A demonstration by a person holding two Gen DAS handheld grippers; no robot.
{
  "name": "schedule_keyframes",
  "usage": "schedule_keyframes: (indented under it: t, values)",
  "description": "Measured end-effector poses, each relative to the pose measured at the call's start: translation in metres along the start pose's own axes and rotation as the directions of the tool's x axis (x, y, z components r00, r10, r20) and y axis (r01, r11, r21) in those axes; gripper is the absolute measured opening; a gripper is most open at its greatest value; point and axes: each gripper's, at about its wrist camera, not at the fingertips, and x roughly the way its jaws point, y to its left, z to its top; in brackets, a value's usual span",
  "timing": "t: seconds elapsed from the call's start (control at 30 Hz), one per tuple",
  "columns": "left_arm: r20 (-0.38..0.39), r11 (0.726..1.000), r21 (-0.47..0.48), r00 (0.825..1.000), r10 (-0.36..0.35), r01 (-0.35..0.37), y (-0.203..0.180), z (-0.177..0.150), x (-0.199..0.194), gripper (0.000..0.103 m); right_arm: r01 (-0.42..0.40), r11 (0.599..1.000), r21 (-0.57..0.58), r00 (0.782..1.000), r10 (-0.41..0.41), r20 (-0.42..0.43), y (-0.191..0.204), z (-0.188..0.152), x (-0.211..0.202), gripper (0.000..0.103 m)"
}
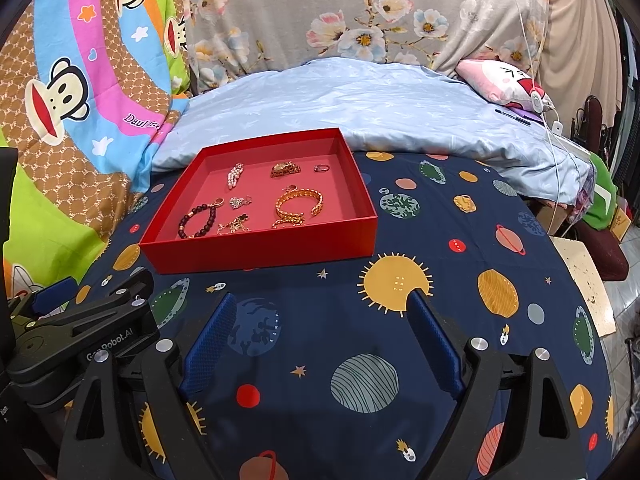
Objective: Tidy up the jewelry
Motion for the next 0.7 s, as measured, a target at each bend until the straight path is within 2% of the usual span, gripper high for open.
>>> schedule_keyframes:
  t: [0.7]
  values:
    - [-0.007,1.000,-0.001,1.000,0.010,-0.010,0.009,-0.002,-0.002,0.091,0.003,1.000,-0.002,1.000,-0.003,0.001,-0.002,-0.003,0.000,0.085]
